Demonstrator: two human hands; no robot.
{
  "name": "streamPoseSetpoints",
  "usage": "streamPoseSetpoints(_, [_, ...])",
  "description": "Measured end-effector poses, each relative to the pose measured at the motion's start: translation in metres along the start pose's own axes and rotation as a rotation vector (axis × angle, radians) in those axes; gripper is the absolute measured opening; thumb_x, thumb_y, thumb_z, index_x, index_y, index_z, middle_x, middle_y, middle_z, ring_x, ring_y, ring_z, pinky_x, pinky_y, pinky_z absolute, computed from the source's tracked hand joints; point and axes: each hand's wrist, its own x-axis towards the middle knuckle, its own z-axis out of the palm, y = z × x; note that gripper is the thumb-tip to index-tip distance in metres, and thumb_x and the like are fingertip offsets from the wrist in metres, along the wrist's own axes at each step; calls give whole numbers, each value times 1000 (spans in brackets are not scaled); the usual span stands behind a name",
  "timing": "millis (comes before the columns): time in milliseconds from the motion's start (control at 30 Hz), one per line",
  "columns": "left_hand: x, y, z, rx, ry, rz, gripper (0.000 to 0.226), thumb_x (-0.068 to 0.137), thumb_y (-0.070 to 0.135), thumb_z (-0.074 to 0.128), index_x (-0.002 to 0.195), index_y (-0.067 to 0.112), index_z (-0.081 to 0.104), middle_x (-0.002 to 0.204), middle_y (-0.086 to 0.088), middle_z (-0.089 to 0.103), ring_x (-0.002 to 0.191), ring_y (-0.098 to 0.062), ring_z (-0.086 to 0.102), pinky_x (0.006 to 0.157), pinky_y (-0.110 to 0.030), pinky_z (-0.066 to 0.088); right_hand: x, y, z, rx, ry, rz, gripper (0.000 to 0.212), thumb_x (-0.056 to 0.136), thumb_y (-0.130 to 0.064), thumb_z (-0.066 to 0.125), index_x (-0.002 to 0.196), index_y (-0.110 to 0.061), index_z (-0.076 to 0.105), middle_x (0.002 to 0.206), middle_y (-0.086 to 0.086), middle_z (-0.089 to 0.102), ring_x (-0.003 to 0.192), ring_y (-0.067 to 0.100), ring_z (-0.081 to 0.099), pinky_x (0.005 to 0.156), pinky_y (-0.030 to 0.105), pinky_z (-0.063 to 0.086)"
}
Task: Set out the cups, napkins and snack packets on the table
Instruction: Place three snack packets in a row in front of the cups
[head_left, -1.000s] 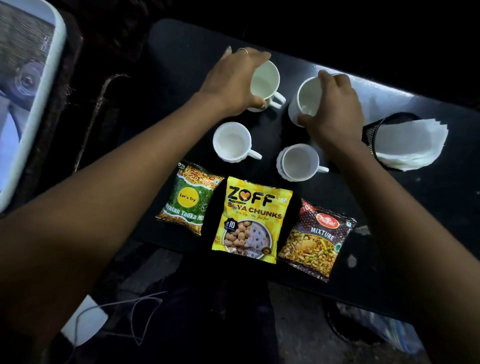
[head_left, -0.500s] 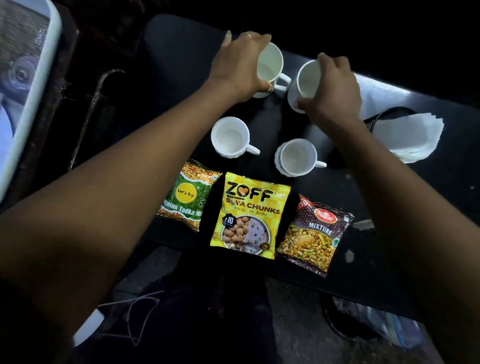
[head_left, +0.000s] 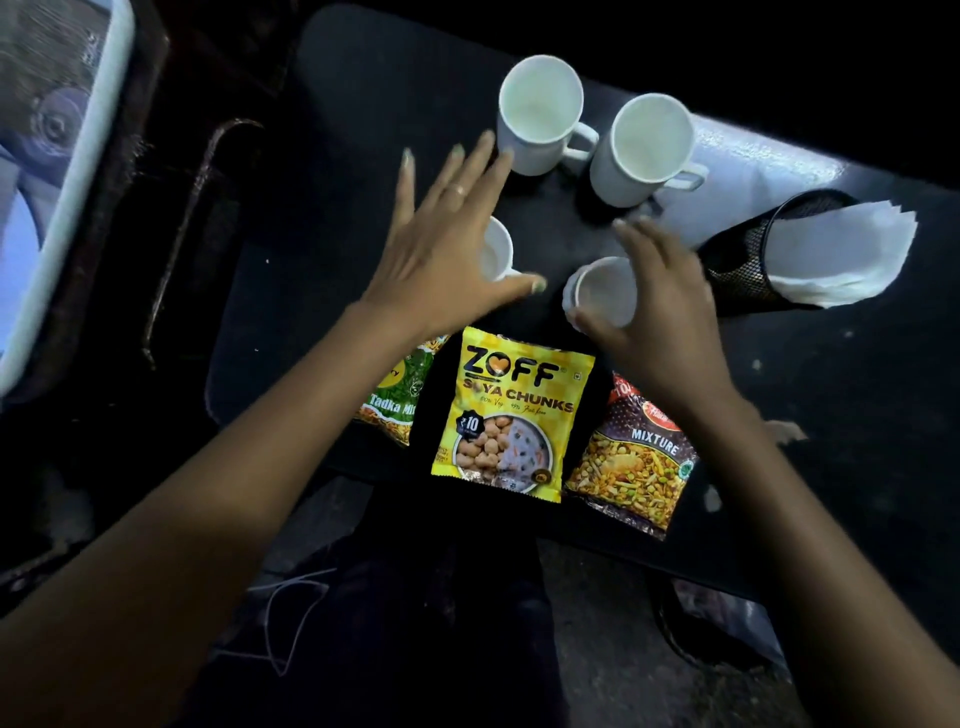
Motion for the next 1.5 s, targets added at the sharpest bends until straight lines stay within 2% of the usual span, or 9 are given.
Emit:
streamPoseSetpoints(100, [-25,-3,10,-32,-38,-93,103,75,53,69,151,18,9,160,-5,7,147,-22,11,117,-39,-7,-13,1,11,-35,-17,29,80,80,-32,72,146,-15,31,153,10,29,137,28,30,109,39,28])
streamPoseSetpoints(167, [-33,-2,16,-129,-37,-170,95,79,38,71,151,19,12,159,-2,13,144,-22,20,118,-36,9,-14,0,14,-42,-2,39,77,81,-24,71,146,-12,32,151,11,33,134,30,36,106,39,32])
streamPoseSetpoints(233, [-33,0,18,-196,10,-217,85,83,28,70,150,22,19,156,2,22,136,-21,35,104,-35,35,-12,0,15,-44,18,52,76,79,-20,72,144,-10,34,148,12,37,130,31,41,101,40,37])
streamPoseSetpoints(300, [-27,1,17,-203,66,-232,77,84,24,69,148,22,27,151,4,31,125,-23,46,88,-34,42,-10,-1,16,-43,30,65,77,77,-19,74,144,-10,35,144,12,41,126,32,44,97,39,41])
streamPoseSetpoints(433, [-14,3,15,-198,74,-236,76,81,24,71,146,22,31,148,3,36,123,-25,48,89,-39,45,-9,-1,18,-55,39,79,79,77,-19,74,144,-11,34,143,10,42,124,31,45,94,39,43])
streamPoseSetpoints(633, [-6,7,16,-208,109,-264,75,78,27,74,143,22,36,145,3,40,120,-24,51,88,-38,46,-10,-3,21,-37,63,102,79,78,-18,73,145,-11,33,144,10,41,125,31,44,95,40,42])
streamPoseSetpoints(933, [7,14,17,-230,140,-275,75,78,28,74,143,23,37,145,3,40,122,-23,51,91,-37,46,22,-5,13,-16,94,100,76,77,-15,73,143,-11,35,143,9,42,124,32,45,94,36,40])
streamPoseSetpoints(1267, [7,15,19,-218,169,-265,74,78,29,74,143,24,38,145,4,41,121,-24,52,88,-37,46,24,-7,14,-18,114,110,77,76,-18,75,143,-12,36,142,8,43,123,32,47,93,37,42])
streamPoseSetpoints(1500, [6,15,21,-165,173,-275,75,79,34,73,144,25,35,146,4,40,121,-25,52,87,-39,47,22,-7,14,-54,118,87,77,78,-21,73,144,-11,34,144,11,41,126,33,45,98,42,39])
